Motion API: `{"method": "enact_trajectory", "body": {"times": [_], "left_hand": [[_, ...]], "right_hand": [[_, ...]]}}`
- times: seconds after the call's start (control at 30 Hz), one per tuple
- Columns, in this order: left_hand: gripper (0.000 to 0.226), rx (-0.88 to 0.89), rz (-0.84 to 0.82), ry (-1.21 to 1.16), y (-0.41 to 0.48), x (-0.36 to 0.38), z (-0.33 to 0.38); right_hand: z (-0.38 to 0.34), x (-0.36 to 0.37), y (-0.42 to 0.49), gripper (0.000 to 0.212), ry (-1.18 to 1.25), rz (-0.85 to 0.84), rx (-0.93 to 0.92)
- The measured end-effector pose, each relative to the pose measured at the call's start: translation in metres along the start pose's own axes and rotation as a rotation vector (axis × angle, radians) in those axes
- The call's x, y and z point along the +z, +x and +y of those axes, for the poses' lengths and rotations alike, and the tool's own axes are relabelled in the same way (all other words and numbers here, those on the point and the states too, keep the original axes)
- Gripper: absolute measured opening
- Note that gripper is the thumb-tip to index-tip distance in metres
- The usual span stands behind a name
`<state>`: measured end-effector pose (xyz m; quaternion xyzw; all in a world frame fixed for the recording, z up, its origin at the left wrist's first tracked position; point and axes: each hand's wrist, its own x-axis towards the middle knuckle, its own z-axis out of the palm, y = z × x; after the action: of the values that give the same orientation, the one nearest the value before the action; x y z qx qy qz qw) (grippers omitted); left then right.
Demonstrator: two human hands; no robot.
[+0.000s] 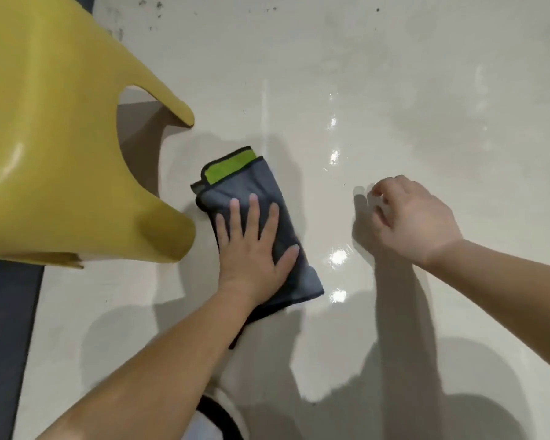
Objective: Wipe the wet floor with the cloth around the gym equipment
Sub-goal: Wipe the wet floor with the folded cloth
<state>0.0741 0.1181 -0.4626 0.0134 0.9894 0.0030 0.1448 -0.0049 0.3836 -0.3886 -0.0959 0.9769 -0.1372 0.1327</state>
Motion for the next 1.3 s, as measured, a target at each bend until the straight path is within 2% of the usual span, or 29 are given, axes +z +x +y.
{"method": "enact_trajectory", "body": {"times": [0.03, 0.1, 0.17, 0.27, 0.3, 0.33, 0.37, 0.4, 0.53, 0.57, 0.63, 0.7, 0.73, 0.87, 0.93, 1.0, 1.1, 1.13, 1.17, 1.2, 1.3], "left_hand": [[0.088, 0.008, -0.022, 0.001, -0.013, 0.003, 0.004], [0.094, 0.216, -0.080, -0.013, -0.049, 0.013, 0.015], [0.096, 0.565, -0.101, -0.039, -0.088, 0.025, 0.019], [0.085, 1.174, -0.088, -0.130, -0.105, 0.040, 0.010], [0.082, 1.309, -0.095, -0.189, -0.096, 0.041, 0.004], [0.079, 1.361, -0.094, -0.206, -0.083, 0.038, -0.003], [0.077, 1.324, -0.075, -0.183, -0.069, 0.034, -0.013], [0.077, 1.201, -0.044, -0.139, -0.056, 0.029, -0.023], [0.082, 0.335, 0.045, -0.038, -0.034, 0.016, -0.051], [0.083, 0.169, 0.051, -0.035, -0.035, 0.015, -0.047], [0.086, -0.011, 0.017, -0.025, -0.041, 0.014, -0.026], [0.091, -0.012, -0.042, -0.030, -0.056, 0.018, 0.002], [0.094, 0.069, -0.051, -0.037, -0.065, 0.020, 0.013], [0.089, 0.696, -0.039, -0.028, -0.063, 0.022, 0.013], [0.083, 0.850, -0.020, 0.028, -0.023, 0.013, -0.004], [0.081, 0.759, -0.027, 0.072, 0.022, -0.003, -0.010], [0.081, 0.254, -0.066, 0.041, 0.071, -0.019, 0.024], [0.081, 0.128, -0.085, 0.017, 0.078, -0.024, 0.044], [0.082, 0.076, -0.115, -0.006, 0.080, -0.029, 0.064], [0.083, 0.098, -0.170, -0.021, 0.080, -0.034, 0.082], [0.083, 0.363, -0.408, 0.027, 0.079, -0.060, 0.109]], "right_hand": [[-0.008, 0.002, -0.001, 0.028, -0.031, -0.013, -0.092], [-0.018, 0.007, -0.004, 0.026, -0.096, -0.047, -0.249], [-0.018, 0.007, -0.008, 0.029, -0.140, -0.059, -0.320], [-0.013, 0.005, -0.015, 0.038, -0.129, -0.062, -0.313], [-0.010, 0.005, -0.018, 0.040, -0.119, -0.069, -0.307], [-0.007, 0.004, -0.021, 0.041, -0.111, -0.083, -0.302], [-0.006, 0.004, -0.023, 0.041, -0.106, -0.096, -0.302], [-0.006, 0.004, -0.025, 0.039, -0.105, -0.104, -0.305], [-0.015, 0.001, -0.021, 0.043, -0.091, -0.093, -0.312], [-0.019, 0.000, -0.017, 0.043, -0.089, -0.097, -0.322], [-0.027, -0.001, -0.010, 0.039, -0.103, -0.122, -0.340], [-0.032, 0.000, -0.005, 0.033, -0.107, -0.153, -0.318], [-0.032, 0.000, -0.003, 0.032, -0.094, -0.164, -0.285], [-0.025, -0.001, 0.000, 0.029, 0.004, -0.186, -0.176], [-0.013, -0.007, 0.006, 0.028, 0.041, -0.179, -0.096], [0.000, -0.014, 0.009, 0.029, 0.099, -0.146, 0.009], [0.022, -0.028, 0.014, 0.037, 0.145, -0.145, 0.095], [0.029, -0.032, 0.017, 0.037, 0.153, -0.161, 0.113], [0.035, -0.038, 0.020, 0.037, 0.157, -0.183, 0.127], [0.041, -0.043, 0.023, 0.037, 0.158, -0.208, 0.140], [0.051, -0.059, 0.032, 0.040, 0.180, -0.288, 0.187]]}}
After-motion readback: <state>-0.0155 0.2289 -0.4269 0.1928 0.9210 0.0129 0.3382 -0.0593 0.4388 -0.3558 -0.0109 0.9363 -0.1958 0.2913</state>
